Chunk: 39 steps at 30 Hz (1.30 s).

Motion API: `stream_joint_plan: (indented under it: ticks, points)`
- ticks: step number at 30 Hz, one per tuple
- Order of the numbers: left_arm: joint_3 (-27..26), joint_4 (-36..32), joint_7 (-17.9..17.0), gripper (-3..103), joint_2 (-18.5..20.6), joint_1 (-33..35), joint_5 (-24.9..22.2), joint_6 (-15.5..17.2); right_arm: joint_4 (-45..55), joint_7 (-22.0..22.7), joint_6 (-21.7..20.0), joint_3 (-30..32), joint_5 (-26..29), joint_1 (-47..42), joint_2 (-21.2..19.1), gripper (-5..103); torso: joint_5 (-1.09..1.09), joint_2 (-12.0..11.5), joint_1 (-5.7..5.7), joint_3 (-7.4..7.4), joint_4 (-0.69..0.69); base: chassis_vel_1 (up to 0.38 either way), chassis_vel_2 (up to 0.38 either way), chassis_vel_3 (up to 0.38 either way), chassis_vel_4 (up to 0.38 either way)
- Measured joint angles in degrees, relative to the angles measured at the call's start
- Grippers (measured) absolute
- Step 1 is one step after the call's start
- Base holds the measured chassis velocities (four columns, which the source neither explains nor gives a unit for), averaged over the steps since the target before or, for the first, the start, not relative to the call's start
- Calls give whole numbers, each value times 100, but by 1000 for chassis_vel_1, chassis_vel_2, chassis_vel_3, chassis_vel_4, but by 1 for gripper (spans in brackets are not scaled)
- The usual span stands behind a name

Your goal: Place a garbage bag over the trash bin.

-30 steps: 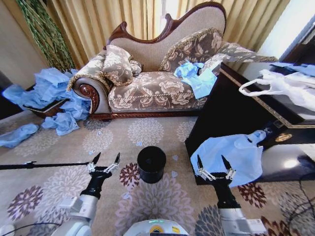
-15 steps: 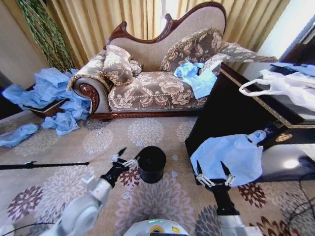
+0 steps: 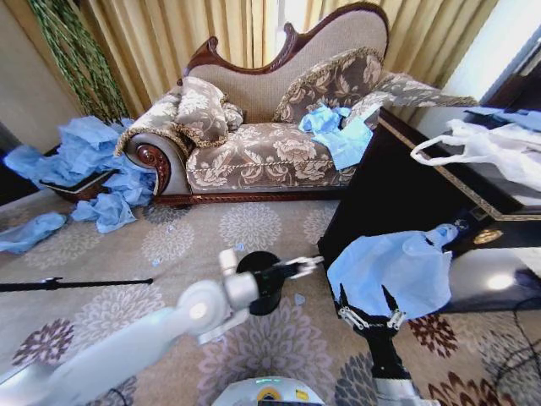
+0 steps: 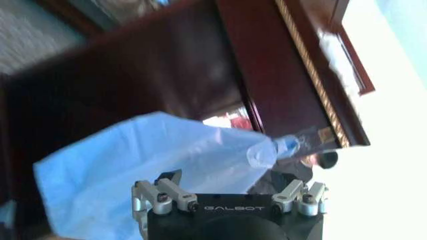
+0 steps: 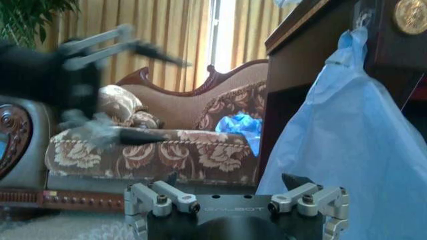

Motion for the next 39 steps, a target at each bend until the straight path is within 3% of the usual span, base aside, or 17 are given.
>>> stream_joint_plan:
  ticks: [4, 8, 9, 12, 17, 31, 36, 39]
  points:
    - [360, 342, -41, 92, -468, -470, -95, 1, -90, 18, 81, -2, -71, 11, -7, 100, 0, 0, 0, 0, 1, 0, 0, 0, 0]
    - [583, 791, -122, 92, -1170, -987, -258, -5, -133, 62, 121, 6, -95, 22, -30, 100, 1, 0, 0, 0, 0, 0, 0, 0, 0]
    - [583, 791, -122, 92, -1170, -987, -258, -5, -133, 62, 121, 6, -95, 22, -30, 100, 1, 0, 0, 0, 0, 0, 0, 0, 0]
    - [664, 1066, -178, 92, -1690, -1202, -283, -7, -170, 98, 122, 32, -78, 46, -36, 100, 1, 0, 0, -1, 0, 0, 0, 0, 0]
    - [684, 1366, -215, 92, -2061, -1195, -259, -9, -218, 124, 126, 35, -57, 51, -56, 100, 0, 0, 0, -1, 0, 0, 0, 0, 0]
    - [669, 2161, -103, 82, -2598, -1218, 11, 116, -283, 155, 94, 54, 52, 117, -102, 100, 0, 0, 0, -1, 0, 0, 0, 0, 0]
    - [644, 2282, -81, 87, -2737, -1255, 29, 159, -273, 197, 31, 86, 110, 150, -111, 100, 0, 0, -1, -1, 0, 0, 0, 0, 0]
    - [699, 2226, -71, 73, -2723, -1264, 28, 170, -270, 206, 9, 95, 151, 163, -113, 100, -1, 0, 0, -1, 0, 0, 0, 0, 0]
